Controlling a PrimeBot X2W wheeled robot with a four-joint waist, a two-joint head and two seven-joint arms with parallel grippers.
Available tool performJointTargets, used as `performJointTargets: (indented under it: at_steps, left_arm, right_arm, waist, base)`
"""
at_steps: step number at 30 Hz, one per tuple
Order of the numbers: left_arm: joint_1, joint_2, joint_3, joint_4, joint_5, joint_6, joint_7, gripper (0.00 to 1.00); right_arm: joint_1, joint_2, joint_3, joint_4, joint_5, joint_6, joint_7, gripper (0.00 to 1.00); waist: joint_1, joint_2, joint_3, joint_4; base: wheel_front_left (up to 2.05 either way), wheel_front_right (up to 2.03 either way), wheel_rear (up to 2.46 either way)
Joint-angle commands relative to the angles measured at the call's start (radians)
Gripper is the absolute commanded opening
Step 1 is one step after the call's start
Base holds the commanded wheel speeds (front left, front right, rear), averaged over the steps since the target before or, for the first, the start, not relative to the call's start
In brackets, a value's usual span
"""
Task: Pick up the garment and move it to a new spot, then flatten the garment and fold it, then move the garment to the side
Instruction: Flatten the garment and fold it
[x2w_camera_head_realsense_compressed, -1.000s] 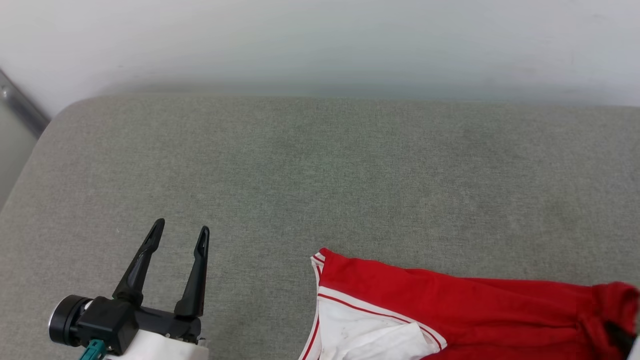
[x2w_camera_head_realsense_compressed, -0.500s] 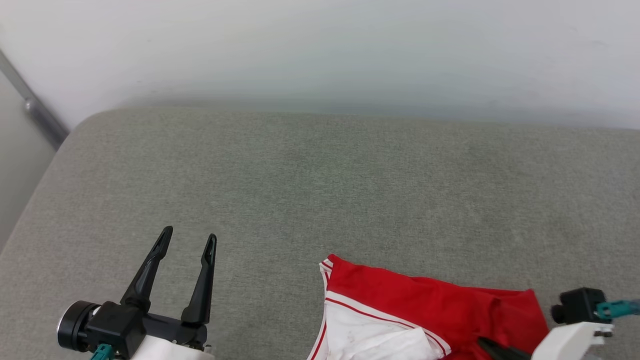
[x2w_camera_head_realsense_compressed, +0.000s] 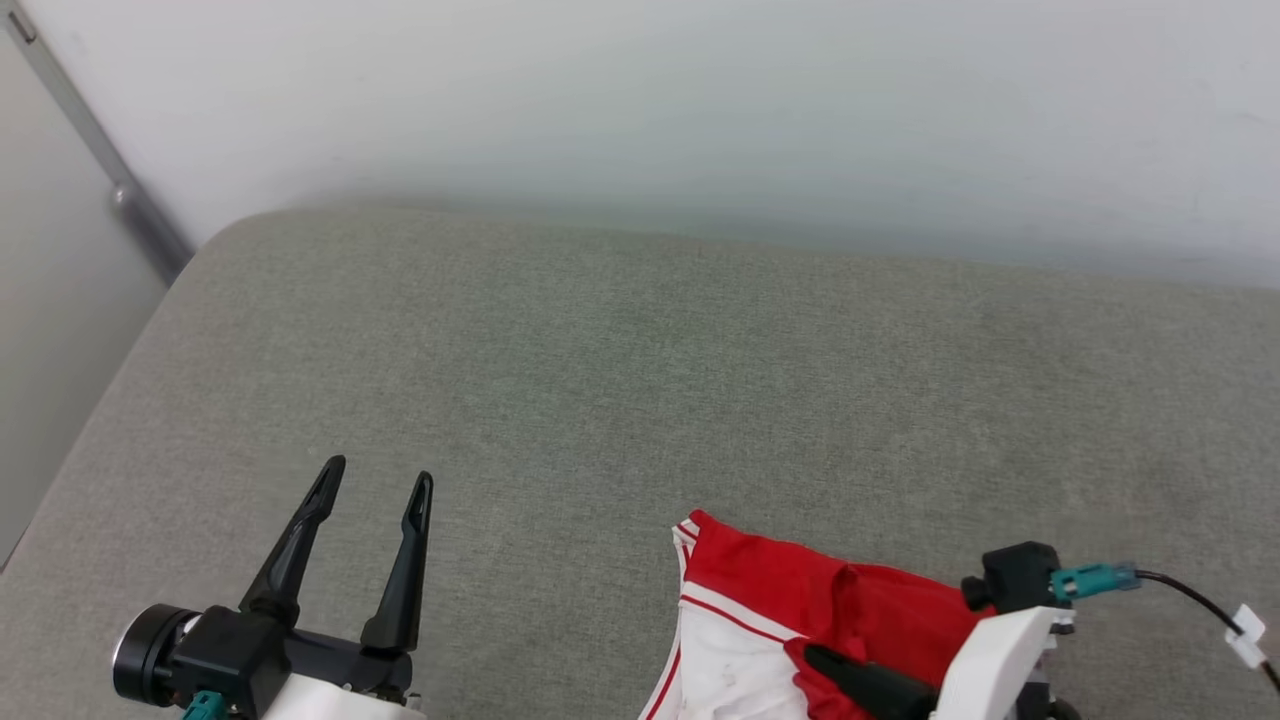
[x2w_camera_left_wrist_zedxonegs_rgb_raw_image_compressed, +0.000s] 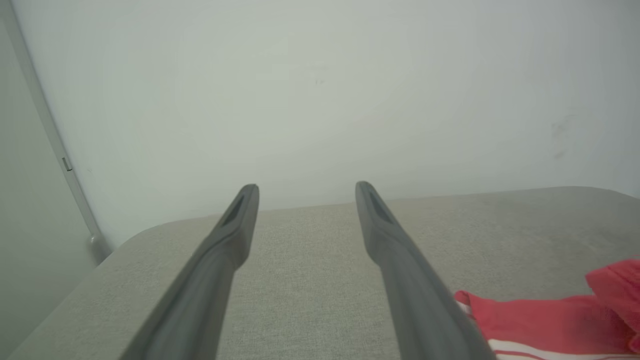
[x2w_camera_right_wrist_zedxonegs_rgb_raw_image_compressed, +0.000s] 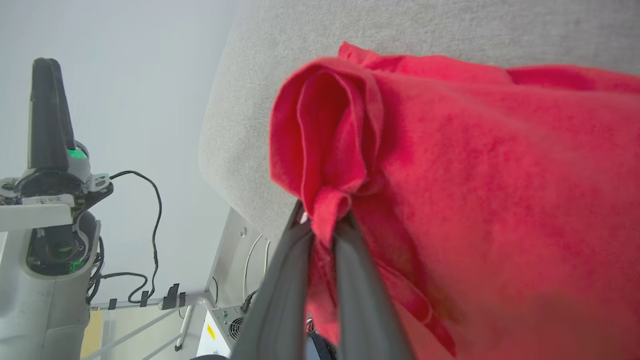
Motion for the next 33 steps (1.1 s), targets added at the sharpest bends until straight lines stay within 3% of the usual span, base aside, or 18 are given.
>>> performJointTargets:
  at_steps: [1, 11, 13, 19, 24, 29, 33]
  left_arm:
    - [-0.003, 0.001, 0.002, -0.008, 0.004, -0.002, -0.002, 1.0]
    - [-0.016, -0.012, 0.0, -0.006, 0.001, -0.002, -0.002, 1.0]
    - [-0.019, -0.013, 0.0, -0.003, -0.001, -0.002, -0.002, 1.0]
    - [-0.015, -0.013, 0.01, 0.001, -0.005, -0.002, -0.002, 1.0]
    - [-0.013, -0.013, 0.013, 0.007, -0.005, -0.002, -0.002, 1.0]
    - [-0.013, -0.014, 0.011, 0.009, -0.008, -0.001, -0.002, 1.0]
    - [-0.02, -0.014, 0.003, 0.007, -0.008, -0.001, -0.002, 1.0]
  right_arm:
    - [-0.027, 0.003, 0.018, 0.029, 0.007, 0.0, -0.02, 0.0]
    - [-0.13, 0.003, 0.105, 0.21, 0.033, 0.0, -0.112, 0.0]
    - [-0.155, 0.003, 0.133, 0.239, 0.038, 0.0, -0.115, 1.0]
    - [-0.188, 0.002, 0.206, 0.233, 0.086, 0.0, -0.138, 1.0]
    - [-0.218, 0.002, 0.177, 0.189, 0.043, 0.0, -0.161, 1.0]
    - [-0.271, -0.001, 0.08, 0.115, -0.148, 0.0, -0.182, 1.0]
    - [-0.302, -0.096, 0.009, 0.052, -0.337, 0.0, -0.249, 1.0]
  waist:
    - [0.0, 0.0, 0.006, 0.008]
    - [0.0, 0.0, 0.028, 0.029]
    - [0.0, 0.0, 0.029, 0.032]
    - [0.0, 0.0, 0.026, 0.03]
    - [0.0, 0.0, 0.019, 0.015]
    - [0.0, 0.0, 0.017, -0.011]
    - [0.0, 0.0, 0.023, -0.032]
  base:
    - [0.0, 0.0, 0.0]
    - [0.0, 0.0, 0.0]
    - [0.0, 0.0, 0.0]
    - [0.0, 0.0, 0.0]
    - [0.0, 0.0, 0.0]
    - [0.0, 0.0, 0.0]
    - [0.0, 0.0, 0.0]
